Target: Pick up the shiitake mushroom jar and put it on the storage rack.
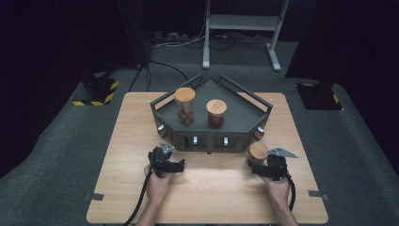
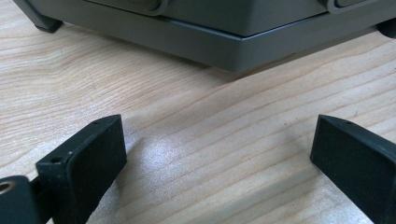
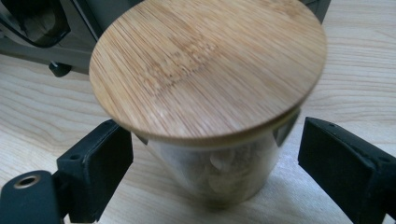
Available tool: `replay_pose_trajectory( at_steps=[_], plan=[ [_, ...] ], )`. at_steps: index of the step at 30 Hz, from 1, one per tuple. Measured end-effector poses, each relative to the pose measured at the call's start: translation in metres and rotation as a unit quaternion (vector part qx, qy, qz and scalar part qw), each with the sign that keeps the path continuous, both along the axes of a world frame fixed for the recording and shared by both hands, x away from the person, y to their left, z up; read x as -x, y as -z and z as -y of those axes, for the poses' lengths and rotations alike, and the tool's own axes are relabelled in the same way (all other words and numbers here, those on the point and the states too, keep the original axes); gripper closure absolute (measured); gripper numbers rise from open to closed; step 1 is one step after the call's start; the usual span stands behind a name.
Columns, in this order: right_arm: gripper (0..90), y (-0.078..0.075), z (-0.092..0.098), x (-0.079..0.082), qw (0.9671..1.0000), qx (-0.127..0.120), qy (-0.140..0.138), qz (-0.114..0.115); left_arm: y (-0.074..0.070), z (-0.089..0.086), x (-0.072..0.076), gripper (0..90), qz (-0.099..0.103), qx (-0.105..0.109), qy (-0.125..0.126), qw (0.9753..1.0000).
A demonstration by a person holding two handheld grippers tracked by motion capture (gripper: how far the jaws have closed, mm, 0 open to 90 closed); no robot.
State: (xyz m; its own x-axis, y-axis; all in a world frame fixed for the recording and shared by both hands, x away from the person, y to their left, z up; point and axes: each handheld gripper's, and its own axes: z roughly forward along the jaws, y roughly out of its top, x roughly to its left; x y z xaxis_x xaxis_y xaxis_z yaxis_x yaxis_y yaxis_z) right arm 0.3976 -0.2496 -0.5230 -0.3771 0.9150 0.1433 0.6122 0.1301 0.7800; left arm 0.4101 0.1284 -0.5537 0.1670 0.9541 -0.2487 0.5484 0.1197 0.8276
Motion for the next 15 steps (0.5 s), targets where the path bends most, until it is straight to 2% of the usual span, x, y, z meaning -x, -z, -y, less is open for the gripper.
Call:
replay_pose_trajectory(
  at_steps=[11, 15],
  plan=[
    [11.8, 0.0039, -0.0013, -0.0045, 0.9998, -0.015, 0.009, 0.000, 0.0000, 0.0000, 0.0000, 3.3, 0.000, 0.000, 0.000, 1.0000],
    [13.3, 0.0057, -0.0039, -0.0057, 0.9999, -0.007, 0.008, 0.004, 0.0000, 0.0000, 0.0000, 3.3, 0.000, 0.000, 0.000, 1.0000]
  ],
)
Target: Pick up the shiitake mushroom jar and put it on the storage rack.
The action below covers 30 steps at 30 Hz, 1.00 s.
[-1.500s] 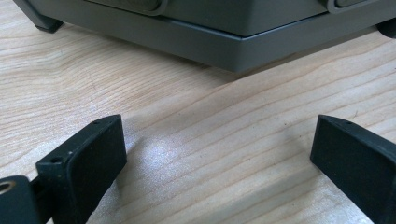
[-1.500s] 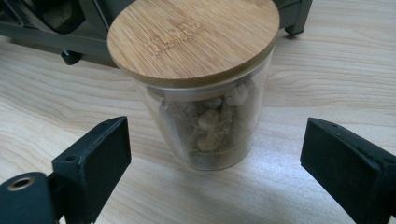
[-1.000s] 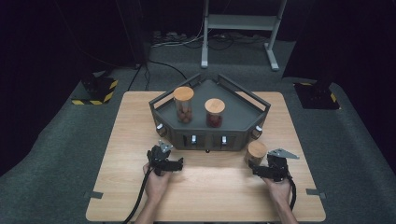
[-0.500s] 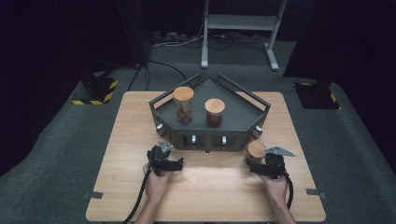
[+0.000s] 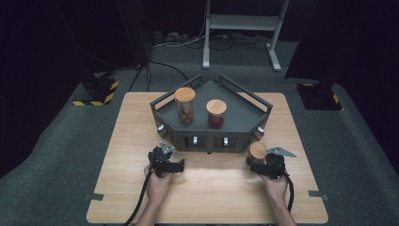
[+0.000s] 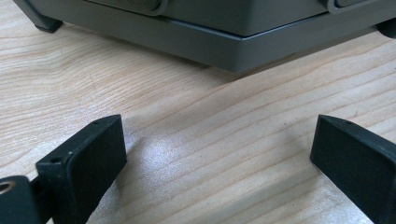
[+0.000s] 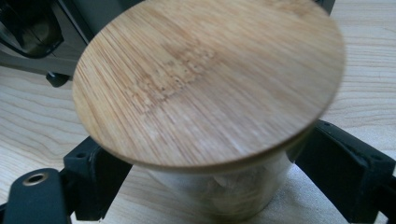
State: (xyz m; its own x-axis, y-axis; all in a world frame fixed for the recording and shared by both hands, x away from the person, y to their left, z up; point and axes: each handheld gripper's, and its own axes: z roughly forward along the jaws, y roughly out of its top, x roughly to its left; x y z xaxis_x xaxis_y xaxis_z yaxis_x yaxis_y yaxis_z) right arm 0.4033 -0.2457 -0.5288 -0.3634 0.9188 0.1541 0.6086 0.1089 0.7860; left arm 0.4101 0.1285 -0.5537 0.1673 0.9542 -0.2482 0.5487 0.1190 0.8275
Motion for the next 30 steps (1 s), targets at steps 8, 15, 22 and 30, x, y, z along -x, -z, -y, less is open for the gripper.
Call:
replay_pose_trajectory(
  at_steps=[8, 15, 22, 30],
  plan=[
    [16.0, 0.0024, -0.0024, -0.0017, 1.0000, 0.004, 0.004, 0.003, 0.0000, 0.0000, 0.0000, 3.3, 0.000, 0.000, 0.000, 1.0000],
    [18.8, 0.0026, -0.0033, -0.0021, 0.9999, 0.006, 0.005, 0.009, 0.0000, 0.0000, 0.0000, 3.3, 0.000, 0.000, 0.000, 1.0000],
    [20.7, 0.0030, -0.0048, -0.0019, 0.9998, 0.014, 0.008, 0.013, 0.0000, 0.0000, 0.0000, 3.3, 0.000, 0.000, 0.000, 1.0000],
    [22.0, 0.0024, -0.0060, -0.0009, 0.9995, 0.025, 0.006, 0.018, 0.0000, -0.0001, 0.0000, 3.3, 0.000, 0.000, 0.000, 1.0000]
  ],
)
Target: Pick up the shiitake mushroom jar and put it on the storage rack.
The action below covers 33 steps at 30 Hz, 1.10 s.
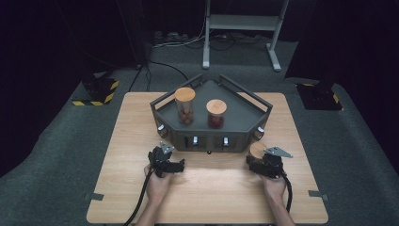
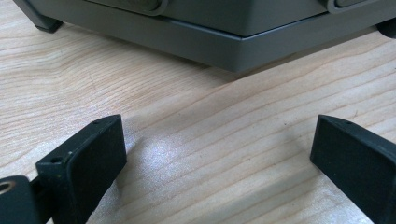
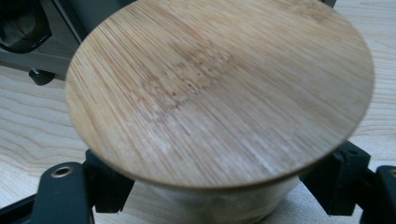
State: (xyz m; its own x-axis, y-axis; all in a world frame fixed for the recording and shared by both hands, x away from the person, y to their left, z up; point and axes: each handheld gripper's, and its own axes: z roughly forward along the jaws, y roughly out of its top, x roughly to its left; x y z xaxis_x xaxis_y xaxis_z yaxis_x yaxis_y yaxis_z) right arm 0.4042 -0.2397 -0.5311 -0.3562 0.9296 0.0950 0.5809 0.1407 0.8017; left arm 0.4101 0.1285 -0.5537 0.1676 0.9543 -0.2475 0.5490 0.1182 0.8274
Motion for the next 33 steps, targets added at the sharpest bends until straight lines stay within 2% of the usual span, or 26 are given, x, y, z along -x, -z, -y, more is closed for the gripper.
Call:
replay_pose_trajectory(
  at_steps=[13, 16, 26, 33],
  plan=[
    [24.7, -0.003, -0.004, 0.003, 0.9995, 0.027, 0.002, 0.016, 0.000, 0.000, 0.000, 3.3, 0.000, 0.000, 0.000, 1.0000],
    [25.0, -0.004, -0.001, 0.003, 0.9998, 0.012, 0.002, 0.014, 0.000, 0.000, 0.000, 3.3, 0.000, 0.001, 0.000, 1.0000],
    [25.1, -0.007, 0.003, 0.005, 0.9999, 0.014, 0.000, 0.007, 0.000, 0.000, 0.000, 3.3, 0.000, 0.001, 0.000, 1.0000],
    [25.1, -0.014, 0.007, 0.007, 1.0000, 0.001, -0.001, 0.003, 0.000, 0.000, 0.000, 3.3, 0.000, 0.001, 0.000, 1.0000]
  ],
)
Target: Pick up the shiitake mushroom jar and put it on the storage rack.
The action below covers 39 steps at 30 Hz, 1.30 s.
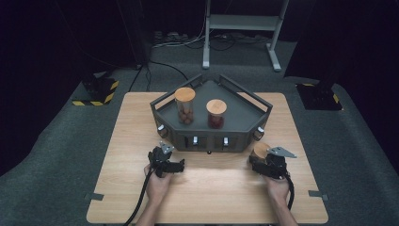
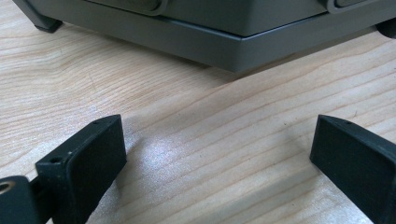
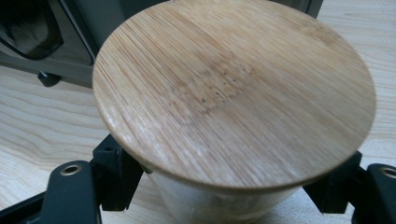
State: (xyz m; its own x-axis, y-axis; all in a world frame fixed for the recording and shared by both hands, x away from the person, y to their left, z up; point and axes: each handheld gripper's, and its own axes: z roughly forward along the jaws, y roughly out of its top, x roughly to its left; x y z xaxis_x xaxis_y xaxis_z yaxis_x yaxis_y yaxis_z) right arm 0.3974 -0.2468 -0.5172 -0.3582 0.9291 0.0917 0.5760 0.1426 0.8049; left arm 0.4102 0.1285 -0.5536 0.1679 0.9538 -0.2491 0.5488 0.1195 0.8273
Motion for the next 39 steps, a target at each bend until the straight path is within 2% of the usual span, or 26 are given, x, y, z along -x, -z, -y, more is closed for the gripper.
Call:
replay_pose_trajectory(
  at_steps=[11, 15, 25, 33, 36, 39],
  plan=[
    [25.1, -0.013, 0.001, 0.002, 1.0000, -0.005, -0.003, 0.004, 0.000, 0.000, 0.000, 3.3, 0.000, 0.000, 0.000, 1.0000],
    [25.1, -0.016, 0.001, 0.003, 0.9997, -0.023, -0.003, 0.001, 0.000, 0.000, 0.000, 3.3, 0.000, 0.000, 0.000, 1.0000],
    [25.2, -0.024, 0.001, 0.004, 0.9993, -0.037, -0.005, 0.003, 0.000, 0.000, 0.000, 3.3, 0.000, 0.000, 0.000, 1.0000],
    [25.2, -0.028, 0.006, 0.006, 0.9994, -0.035, -0.004, 0.004, 0.000, 0.000, 0.000, 3.3, 0.000, 0.000, 0.000, 1.0000],
    [25.2, -0.028, 0.007, 0.007, 0.9997, -0.023, -0.006, 0.004, 0.000, 0.000, 0.000, 3.3, 0.000, 0.000, 0.000, 1.0000],
    [25.2, -0.027, 0.010, 0.008, 0.9998, -0.021, -0.004, 0.002, 0.000, 0.000, 0.000, 3.3, 0.000, 0.000, 0.000, 1.0000]
  ],
)
